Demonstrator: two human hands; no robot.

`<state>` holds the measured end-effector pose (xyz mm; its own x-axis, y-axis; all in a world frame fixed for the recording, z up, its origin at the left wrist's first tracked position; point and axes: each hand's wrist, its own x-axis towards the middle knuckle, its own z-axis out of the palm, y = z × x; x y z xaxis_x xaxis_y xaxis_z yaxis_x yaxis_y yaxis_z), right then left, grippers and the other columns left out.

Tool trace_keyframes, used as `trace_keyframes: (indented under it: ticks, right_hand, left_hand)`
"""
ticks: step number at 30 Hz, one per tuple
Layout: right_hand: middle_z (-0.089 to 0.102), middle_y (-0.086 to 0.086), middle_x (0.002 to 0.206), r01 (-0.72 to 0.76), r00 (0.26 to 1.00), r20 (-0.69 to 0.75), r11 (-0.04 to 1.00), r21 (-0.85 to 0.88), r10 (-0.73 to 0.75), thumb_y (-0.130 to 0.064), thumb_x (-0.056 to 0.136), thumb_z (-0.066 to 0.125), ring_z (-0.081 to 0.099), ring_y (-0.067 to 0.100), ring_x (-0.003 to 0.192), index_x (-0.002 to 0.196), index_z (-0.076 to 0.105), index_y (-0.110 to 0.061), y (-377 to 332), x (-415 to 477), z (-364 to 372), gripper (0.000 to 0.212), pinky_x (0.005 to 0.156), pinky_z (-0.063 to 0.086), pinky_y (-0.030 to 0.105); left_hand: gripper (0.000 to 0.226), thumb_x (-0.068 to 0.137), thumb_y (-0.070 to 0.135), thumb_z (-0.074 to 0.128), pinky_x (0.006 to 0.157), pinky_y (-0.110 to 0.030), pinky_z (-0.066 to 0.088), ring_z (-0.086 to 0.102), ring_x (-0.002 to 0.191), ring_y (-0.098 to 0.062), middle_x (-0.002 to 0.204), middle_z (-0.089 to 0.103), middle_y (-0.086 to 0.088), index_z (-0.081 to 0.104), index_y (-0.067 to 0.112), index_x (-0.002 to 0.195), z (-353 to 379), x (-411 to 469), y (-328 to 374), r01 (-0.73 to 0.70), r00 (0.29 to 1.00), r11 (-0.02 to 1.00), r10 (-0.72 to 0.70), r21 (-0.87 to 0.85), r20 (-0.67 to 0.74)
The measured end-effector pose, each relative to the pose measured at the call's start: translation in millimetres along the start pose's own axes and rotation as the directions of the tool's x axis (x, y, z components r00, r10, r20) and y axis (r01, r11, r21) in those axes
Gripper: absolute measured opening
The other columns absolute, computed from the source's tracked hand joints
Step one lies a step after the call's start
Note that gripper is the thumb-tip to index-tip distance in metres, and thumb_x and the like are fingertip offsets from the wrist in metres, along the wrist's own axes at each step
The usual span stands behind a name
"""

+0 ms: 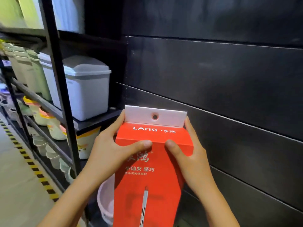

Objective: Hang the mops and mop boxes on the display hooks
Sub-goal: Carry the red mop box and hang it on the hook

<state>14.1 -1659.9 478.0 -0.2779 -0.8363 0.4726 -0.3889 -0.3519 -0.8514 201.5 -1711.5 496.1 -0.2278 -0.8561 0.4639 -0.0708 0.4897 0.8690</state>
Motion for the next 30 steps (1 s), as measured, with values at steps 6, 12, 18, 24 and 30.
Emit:
trace_keyframes:
  ticks: [6,12,18,24,30]
  right_hand:
    - [0.062,-0.044,0.104,0.111,0.994,0.025,0.994,-0.009,-0.110,-0.069,0.062,0.063,0.061,-0.019,0.099,0.141,0.027,-0.057,-4,100,34,0.088,0.077,0.043,0.000]
    - [0.067,-0.028,0.115,0.216,0.976,0.001,0.976,-0.041,-0.216,-0.070,0.063,0.065,0.064,-0.008,0.106,0.148,0.032,-0.046,-34,173,67,0.095,0.095,0.051,0.025]
    - [0.066,-0.014,0.126,0.260,0.964,-0.042,0.963,-0.066,-0.263,-0.075,0.063,0.069,0.064,0.003,0.114,0.145,0.040,-0.041,-79,218,105,0.093,0.100,0.052,0.040]
    - [0.072,-0.019,0.110,0.331,0.939,-0.065,0.939,-0.090,-0.337,-0.059,0.074,0.075,0.070,0.002,0.101,0.130,0.056,-0.046,-138,253,144,0.061,0.094,0.055,0.039]
    - [0.075,-0.013,0.104,0.426,0.895,-0.076,0.894,-0.142,-0.439,-0.060,0.071,0.077,0.072,0.006,0.098,0.128,0.059,-0.035,-181,290,190,0.065,0.093,0.056,0.040]
  left_hand:
    - [0.078,0.049,0.054,0.088,0.066,-0.001,0.045,0.067,0.083,0.011,0.092,0.072,0.027,0.053,0.059,0.119,-31,93,-8,-0.099,0.995,0.995,0.100,0.022,-0.024]
    - [0.063,0.048,0.055,0.080,0.075,-0.016,0.053,0.069,0.086,0.006,0.093,0.073,0.023,0.056,0.067,0.106,-73,167,1,-0.194,0.981,0.981,0.193,-0.025,-0.033]
    - [0.052,0.053,0.042,0.079,0.063,-0.007,0.048,0.069,0.076,0.006,0.085,0.075,0.017,0.066,0.042,0.104,-123,221,16,-0.282,0.959,0.950,0.283,-0.134,-0.014]
    - [0.051,0.059,0.046,0.088,0.079,-0.029,0.055,0.074,0.084,-0.008,0.093,0.076,0.009,0.067,0.043,0.106,-184,273,35,-0.364,0.924,0.914,0.379,-0.178,0.057]
    - [0.045,0.056,0.038,0.078,0.060,-0.014,0.054,0.073,0.077,-0.006,0.087,0.075,0.016,0.057,0.072,0.076,-240,310,52,-0.486,0.861,0.841,0.508,-0.237,0.036]
